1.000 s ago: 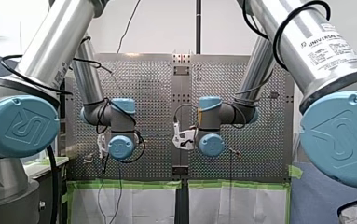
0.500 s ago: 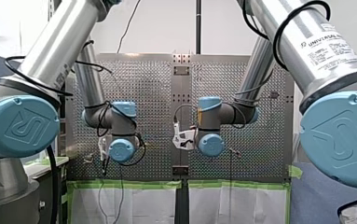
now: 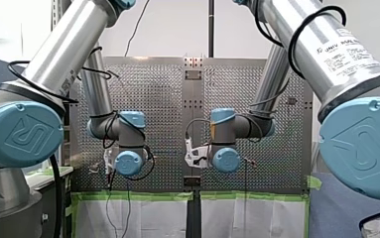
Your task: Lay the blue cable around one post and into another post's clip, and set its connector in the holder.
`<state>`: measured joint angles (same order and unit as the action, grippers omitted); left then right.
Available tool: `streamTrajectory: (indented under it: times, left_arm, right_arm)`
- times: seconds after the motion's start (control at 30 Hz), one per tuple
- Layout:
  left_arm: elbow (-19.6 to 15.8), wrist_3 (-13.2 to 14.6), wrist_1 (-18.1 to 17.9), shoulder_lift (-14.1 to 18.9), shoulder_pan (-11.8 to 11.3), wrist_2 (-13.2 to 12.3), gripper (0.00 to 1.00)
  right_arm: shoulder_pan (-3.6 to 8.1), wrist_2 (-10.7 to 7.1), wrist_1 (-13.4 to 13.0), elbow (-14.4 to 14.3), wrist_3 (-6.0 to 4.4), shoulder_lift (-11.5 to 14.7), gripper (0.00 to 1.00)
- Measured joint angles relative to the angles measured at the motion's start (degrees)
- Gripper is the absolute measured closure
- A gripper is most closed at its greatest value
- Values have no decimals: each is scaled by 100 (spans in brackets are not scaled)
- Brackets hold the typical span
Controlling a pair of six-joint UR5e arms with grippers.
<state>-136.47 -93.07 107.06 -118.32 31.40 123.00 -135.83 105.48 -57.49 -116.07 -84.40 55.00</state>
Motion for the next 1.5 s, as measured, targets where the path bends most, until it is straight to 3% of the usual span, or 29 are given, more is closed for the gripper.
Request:
streamTrajectory:
  times: [0.97, 1.07, 1.2, 1.4, 1.5]
  left_arm:
    - [-16, -4, -11, 19, 21, 20, 100]
    - [9, -39, 12, 101, 103, 103, 100]
    - [147, -178, 149, 265, 205, 197, 100]
    - [270, -463, 435, 555, 175, 130, 100]
    - [284, -585, 596, 718, 126, 241, 100]
  right_arm:
    - [-10, 10, 10, 8, 8, -12, 100]
    - [-98, 98, 99, 97, 1, -33, 100]
    - [-303, 303, 304, 303, -42, 106, 100]
    - [-579, 574, 582, 581, -98, 372, 100]
    - [-641, 640, 727, 728, -165, 518, 100]
